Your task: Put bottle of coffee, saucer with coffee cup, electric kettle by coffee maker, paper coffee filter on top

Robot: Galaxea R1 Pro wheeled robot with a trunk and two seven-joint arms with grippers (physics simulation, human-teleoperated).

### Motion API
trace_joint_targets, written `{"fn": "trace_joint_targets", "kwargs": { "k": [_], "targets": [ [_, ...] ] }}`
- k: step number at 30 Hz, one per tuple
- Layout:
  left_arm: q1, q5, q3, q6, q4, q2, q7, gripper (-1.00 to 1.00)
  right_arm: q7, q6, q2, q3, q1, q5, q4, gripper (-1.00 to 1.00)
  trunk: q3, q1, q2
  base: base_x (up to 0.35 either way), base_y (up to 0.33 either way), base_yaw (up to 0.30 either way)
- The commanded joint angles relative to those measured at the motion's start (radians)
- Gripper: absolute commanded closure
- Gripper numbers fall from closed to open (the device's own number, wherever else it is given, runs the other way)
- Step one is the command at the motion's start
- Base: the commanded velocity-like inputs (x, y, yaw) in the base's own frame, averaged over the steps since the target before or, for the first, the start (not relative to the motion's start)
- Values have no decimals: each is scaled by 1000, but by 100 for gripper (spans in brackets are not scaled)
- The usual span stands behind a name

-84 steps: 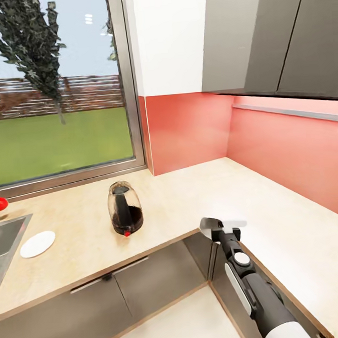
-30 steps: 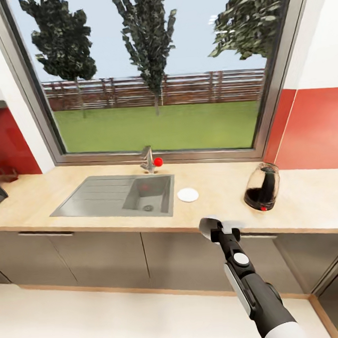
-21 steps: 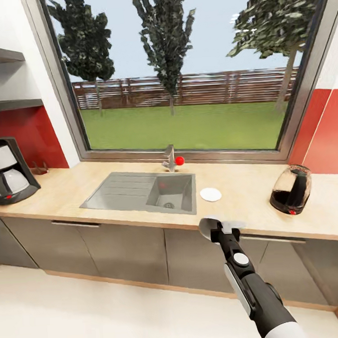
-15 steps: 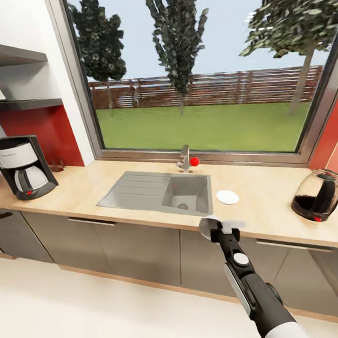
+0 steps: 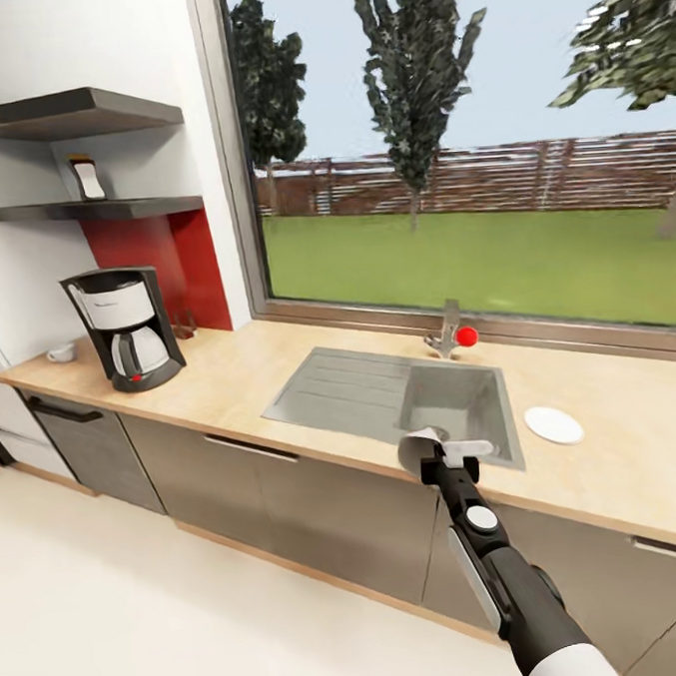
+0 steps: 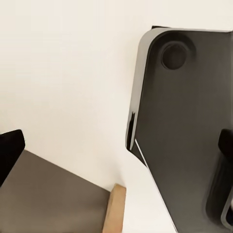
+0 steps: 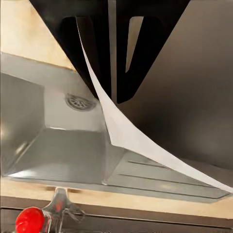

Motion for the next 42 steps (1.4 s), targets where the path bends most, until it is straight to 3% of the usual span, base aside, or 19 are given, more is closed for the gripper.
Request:
{"fn": "trace_joint_targets", "kwargs": {
  "k": [1,26,42],
  "targets": [
    [0,3,7,-1,-2,0,-2,-100,-6,5,0,2,-1,-3,-1,100,-1,1,-2,241,253,275],
    [0,4,7,-2,-3,0,-2,-100,-6,5,0,2,-1,-4,0,100,14,1,-2,238,261,271],
    [0,4,7,-3,-3,2,-2,-100,-6,6,0,5,1,-1,1,100,14,1,-2,179,291,13]
  ]
}}
